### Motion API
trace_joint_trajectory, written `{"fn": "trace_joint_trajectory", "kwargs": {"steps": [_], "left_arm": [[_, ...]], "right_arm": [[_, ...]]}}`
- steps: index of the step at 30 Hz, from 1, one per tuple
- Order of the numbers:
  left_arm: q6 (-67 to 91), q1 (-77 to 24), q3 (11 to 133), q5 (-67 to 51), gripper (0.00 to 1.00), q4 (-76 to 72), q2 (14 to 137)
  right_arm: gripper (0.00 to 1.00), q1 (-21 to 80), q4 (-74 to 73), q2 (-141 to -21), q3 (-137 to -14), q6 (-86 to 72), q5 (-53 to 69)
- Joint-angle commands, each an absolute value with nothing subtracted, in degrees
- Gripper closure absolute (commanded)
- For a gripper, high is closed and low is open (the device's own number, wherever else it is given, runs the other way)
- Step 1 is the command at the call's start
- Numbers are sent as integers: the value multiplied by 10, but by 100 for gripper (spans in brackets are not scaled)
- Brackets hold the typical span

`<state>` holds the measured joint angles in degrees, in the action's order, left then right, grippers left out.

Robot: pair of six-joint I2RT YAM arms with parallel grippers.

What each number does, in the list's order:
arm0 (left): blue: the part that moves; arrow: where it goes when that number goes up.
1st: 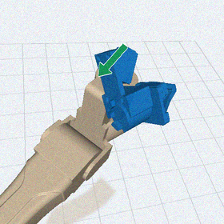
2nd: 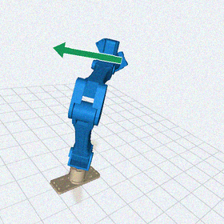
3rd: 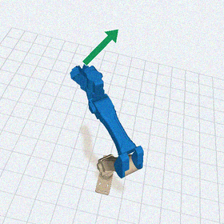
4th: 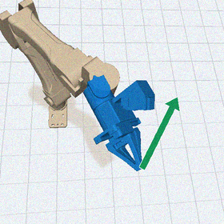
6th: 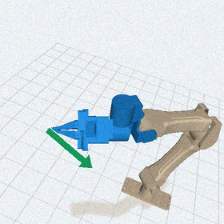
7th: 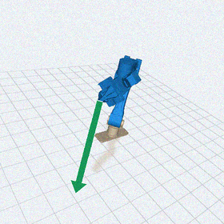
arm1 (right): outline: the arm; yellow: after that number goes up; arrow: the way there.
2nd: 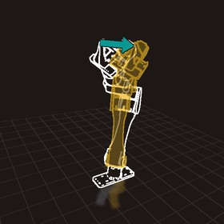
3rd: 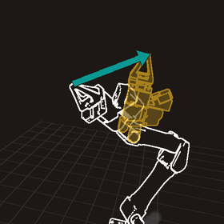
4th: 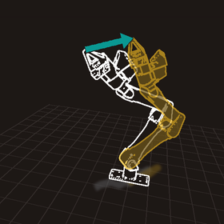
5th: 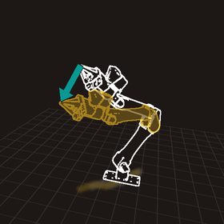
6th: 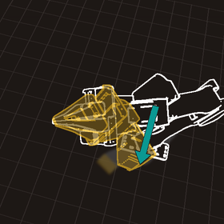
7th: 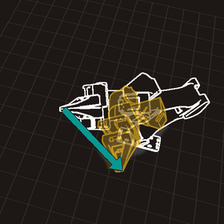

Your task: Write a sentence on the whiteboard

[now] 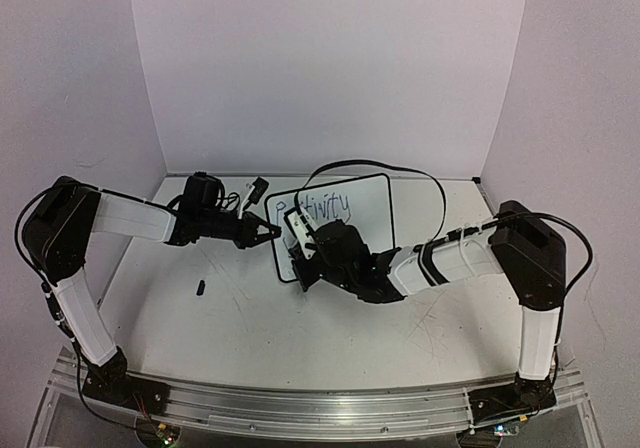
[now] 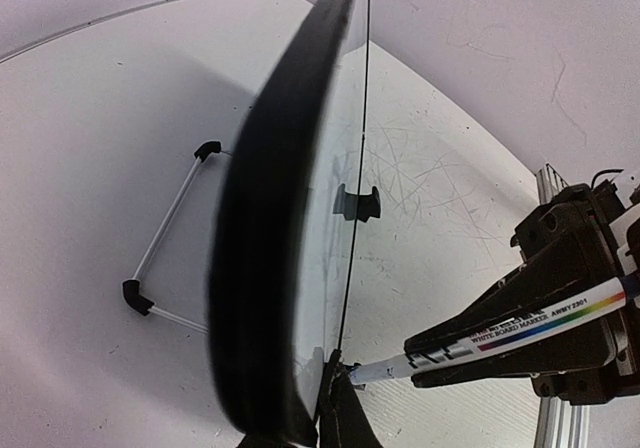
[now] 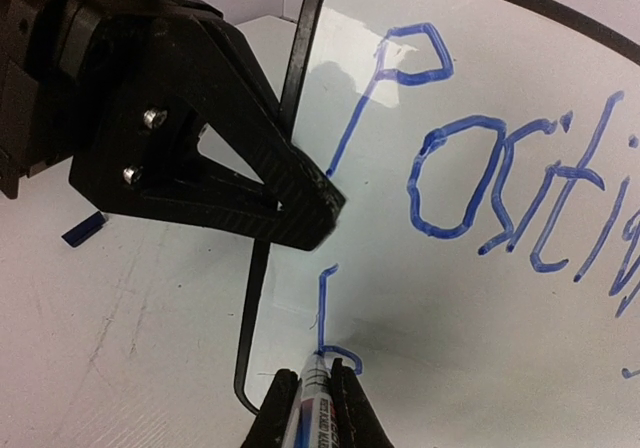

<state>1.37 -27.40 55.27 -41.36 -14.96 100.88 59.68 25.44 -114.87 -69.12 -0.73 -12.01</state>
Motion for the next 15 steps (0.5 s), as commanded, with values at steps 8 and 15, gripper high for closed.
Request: {"fn": "trace_joint_trajectory", "kwargs": {"steps": [8, 15], "left_arm": [[-40, -261, 566, -260, 100, -113, 1018], [-40, -261, 566, -261, 100, -112, 1019]], "right_arm": [[100, 578, 279, -1038, -627, -7, -116], [100, 567, 283, -1072, -658, 22, -105]]}}
